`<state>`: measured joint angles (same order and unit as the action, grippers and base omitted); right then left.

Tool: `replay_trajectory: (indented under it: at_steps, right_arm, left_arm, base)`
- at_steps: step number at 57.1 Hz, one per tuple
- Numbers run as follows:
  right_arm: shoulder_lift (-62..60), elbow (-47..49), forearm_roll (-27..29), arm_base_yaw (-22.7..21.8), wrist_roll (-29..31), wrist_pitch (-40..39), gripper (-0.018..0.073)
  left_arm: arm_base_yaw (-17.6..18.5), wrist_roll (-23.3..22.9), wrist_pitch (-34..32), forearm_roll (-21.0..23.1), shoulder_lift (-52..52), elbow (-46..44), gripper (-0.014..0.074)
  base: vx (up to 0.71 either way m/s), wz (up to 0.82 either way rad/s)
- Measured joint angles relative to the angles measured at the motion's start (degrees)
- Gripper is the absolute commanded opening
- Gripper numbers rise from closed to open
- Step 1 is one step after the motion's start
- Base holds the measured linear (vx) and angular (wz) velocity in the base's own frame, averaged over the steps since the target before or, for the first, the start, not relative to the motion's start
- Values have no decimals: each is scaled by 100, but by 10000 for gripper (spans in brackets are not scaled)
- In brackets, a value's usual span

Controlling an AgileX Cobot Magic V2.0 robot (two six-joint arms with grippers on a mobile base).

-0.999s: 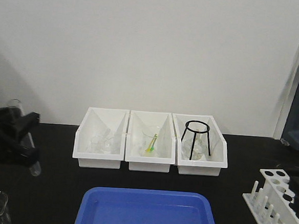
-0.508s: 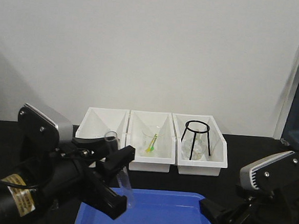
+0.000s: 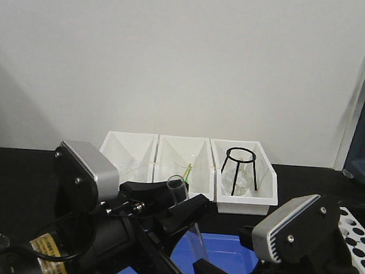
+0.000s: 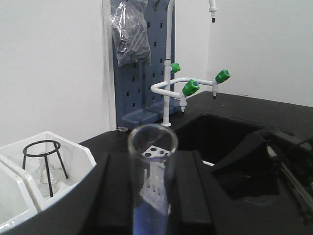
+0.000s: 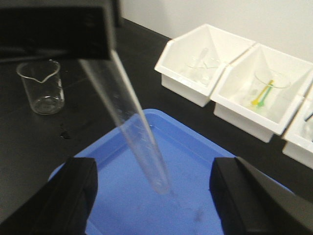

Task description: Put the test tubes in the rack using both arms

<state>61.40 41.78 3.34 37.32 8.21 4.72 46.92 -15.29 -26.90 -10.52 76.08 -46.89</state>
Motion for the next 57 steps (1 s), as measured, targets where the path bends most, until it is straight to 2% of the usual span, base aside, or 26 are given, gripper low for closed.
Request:
replay_trajectory:
  at_steps: [10, 18, 23, 30, 43, 48, 57]
  right_arm:
    - [0, 0, 0, 281, 0, -237, 527]
    - [0, 0, 0, 379, 0, -363, 527]
    - [0, 0, 0, 379, 0, -374, 527]
    - [0, 0, 0, 379, 2, -386, 527]
    - [0, 0, 0, 379, 2, -386, 527]
    - [0, 0, 0, 379, 2, -386, 527]
    - [0, 0, 0, 379, 7, -386, 515]
  left_arm:
    - [65, -60, -4, -25, 10, 0, -21]
    - [65, -454, -4, -148, 10, 0, -21]
    - [65, -830, -4, -463, 10, 0, -21]
    - [65, -1582, -6, -1195, 10, 0, -21]
    - [65, -2624, -45, -2389, 10, 0, -18]
    - [65, -2777, -56, -2564, 10, 0, -19]
    - [65, -2833, -57, -2613, 10, 0, -18]
  base:
    - [0, 0]
    - [0, 0]
    - [0, 0]
    - [0, 0]
    - [0, 0]
    - [0, 0]
    - [0, 0]
